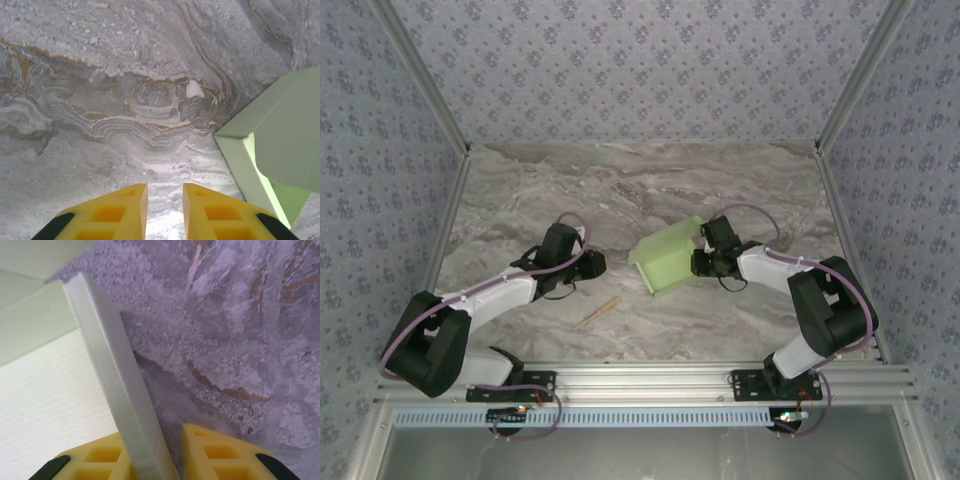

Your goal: Fold the paper box

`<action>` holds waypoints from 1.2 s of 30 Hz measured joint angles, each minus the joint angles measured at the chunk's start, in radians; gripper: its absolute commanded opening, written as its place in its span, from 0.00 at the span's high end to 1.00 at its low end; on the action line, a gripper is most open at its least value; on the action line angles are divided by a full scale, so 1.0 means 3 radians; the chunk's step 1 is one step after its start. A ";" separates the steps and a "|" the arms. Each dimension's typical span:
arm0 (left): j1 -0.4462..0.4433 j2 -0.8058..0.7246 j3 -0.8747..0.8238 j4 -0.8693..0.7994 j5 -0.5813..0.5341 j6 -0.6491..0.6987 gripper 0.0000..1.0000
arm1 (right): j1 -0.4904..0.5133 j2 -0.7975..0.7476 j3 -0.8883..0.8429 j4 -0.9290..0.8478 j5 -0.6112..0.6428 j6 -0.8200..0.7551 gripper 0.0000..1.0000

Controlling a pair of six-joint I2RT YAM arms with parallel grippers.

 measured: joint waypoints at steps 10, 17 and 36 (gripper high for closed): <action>-0.0546 -0.0139 -0.0001 -0.0671 -0.0242 0.0075 0.44 | 0.0006 -0.0223 0.0036 -0.0041 0.0151 0.0064 0.42; -0.0884 -0.0197 0.0008 -0.1282 -0.0481 0.0083 0.31 | 0.0003 -0.0783 0.0034 -0.0137 0.0290 0.0027 0.39; -0.1211 0.0610 0.0568 -0.1923 -0.0891 0.0456 0.65 | -0.0134 -0.1190 -0.0242 -0.0237 0.0313 0.0000 0.39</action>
